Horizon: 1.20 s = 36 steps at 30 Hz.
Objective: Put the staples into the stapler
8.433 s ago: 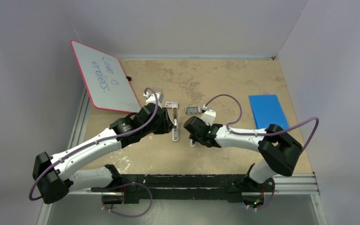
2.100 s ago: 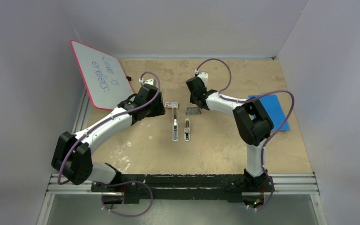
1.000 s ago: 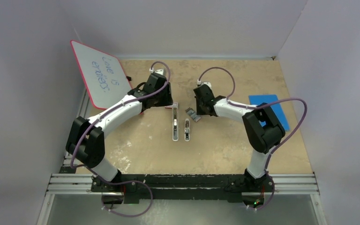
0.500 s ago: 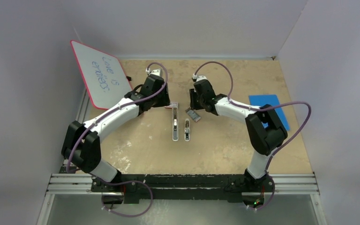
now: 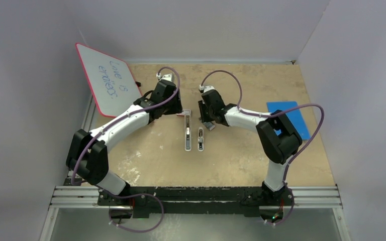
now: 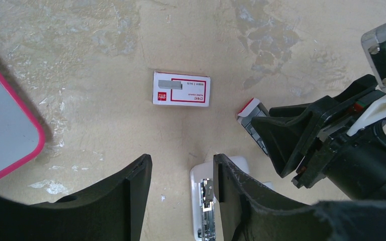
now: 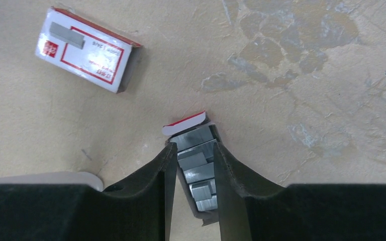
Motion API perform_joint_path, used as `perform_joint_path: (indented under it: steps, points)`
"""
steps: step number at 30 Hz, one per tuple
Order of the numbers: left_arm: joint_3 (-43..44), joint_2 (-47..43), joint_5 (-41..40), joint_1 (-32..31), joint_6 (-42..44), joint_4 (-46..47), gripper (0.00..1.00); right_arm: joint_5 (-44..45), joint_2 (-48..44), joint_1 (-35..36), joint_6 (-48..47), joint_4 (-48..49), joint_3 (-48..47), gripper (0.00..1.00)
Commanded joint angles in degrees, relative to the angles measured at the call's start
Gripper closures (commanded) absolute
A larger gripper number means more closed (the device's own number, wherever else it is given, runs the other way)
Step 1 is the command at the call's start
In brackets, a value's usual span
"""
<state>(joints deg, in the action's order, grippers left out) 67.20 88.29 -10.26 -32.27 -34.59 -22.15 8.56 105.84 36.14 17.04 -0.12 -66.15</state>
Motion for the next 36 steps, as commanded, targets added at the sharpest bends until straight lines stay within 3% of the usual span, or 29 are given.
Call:
perform_joint_path:
  steps: [1,3,17,36]
  points:
    - [0.78,0.35,0.06,0.37,1.2,0.91,0.52,2.96,0.43,0.56,-1.17,0.58,-1.2,0.65]
    - [0.61,0.19,-0.02,0.41,1.12,0.87,0.52,2.74,0.68,1.12,-2.34,0.73,-1.09,0.69]
    - [0.17,-0.09,0.35,0.37,1.28,0.44,0.52,7.74,1.86,3.31,-2.47,-1.44,-1.04,0.66]
    - [0.13,-0.53,0.32,0.36,1.17,0.27,0.52,8.14,-1.54,3.32,0.42,-1.02,-0.6,0.8]
